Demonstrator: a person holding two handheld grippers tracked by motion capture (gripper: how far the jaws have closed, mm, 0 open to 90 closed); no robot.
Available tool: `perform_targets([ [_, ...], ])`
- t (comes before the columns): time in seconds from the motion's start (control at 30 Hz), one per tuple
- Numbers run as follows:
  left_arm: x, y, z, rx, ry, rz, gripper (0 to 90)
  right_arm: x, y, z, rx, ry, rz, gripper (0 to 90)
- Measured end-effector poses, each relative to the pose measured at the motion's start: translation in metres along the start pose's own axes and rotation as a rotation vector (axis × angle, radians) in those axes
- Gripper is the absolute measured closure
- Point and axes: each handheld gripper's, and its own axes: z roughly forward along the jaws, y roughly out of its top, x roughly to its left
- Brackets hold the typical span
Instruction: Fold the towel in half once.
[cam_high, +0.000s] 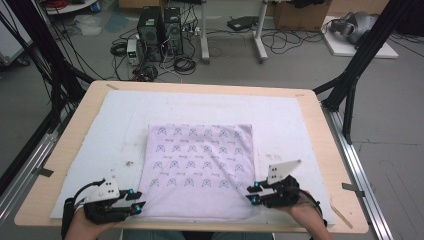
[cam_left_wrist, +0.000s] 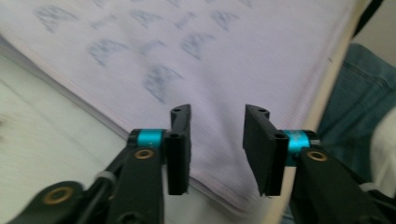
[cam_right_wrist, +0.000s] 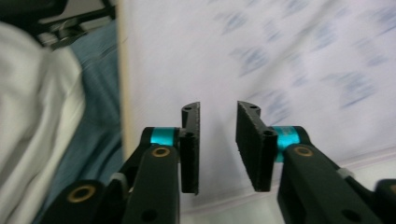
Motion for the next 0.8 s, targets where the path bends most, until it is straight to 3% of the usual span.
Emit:
perform_targets([
  [0.1,0.021,0.016,0.002,-0.028,0.028,-0.032,56.5,-0.024,0.018,-0.001,-0.013,-0.061,0.017,63.9],
  [0.23,0.055,0.041,0.017,-0.053,0.062,-0.06,58.3,-0.061,0.034,0.003,-0.011,-0.145,0.045,61.5],
  [0.3,0.07,0.051,0.028,-0.042,0.116,-0.072,59.2,-0.079,0.039,0.004,-0.012,-0.171,0.067,60.8],
  [0.43,0.102,0.074,0.045,-0.056,0.177,-0.115,57.6,-0.113,0.049,0.005,0.002,-0.233,0.11,57.4],
  [0.47,0.11,0.079,0.049,-0.069,0.177,-0.14,55.8,-0.12,0.052,0.005,0.01,-0.249,0.125,55.6],
  [0.53,0.123,0.089,0.056,-0.064,0.217,-0.162,52.7,-0.136,0.056,0.004,0.007,-0.297,0.143,53.9],
  [0.67,0.147,0.099,0.066,-0.092,0.257,-0.241,42.5,-0.158,0.062,0.008,0.016,-0.344,0.181,49.6],
  [0.73,0.157,0.097,0.072,-0.096,0.251,-0.292,40.7,-0.163,0.061,0.012,0.007,-0.376,0.165,49.6],
  [0.8,0.165,0.091,0.079,-0.074,0.215,-0.353,42.9,-0.169,0.057,0.018,0.016,-0.365,0.191,50.3],
])
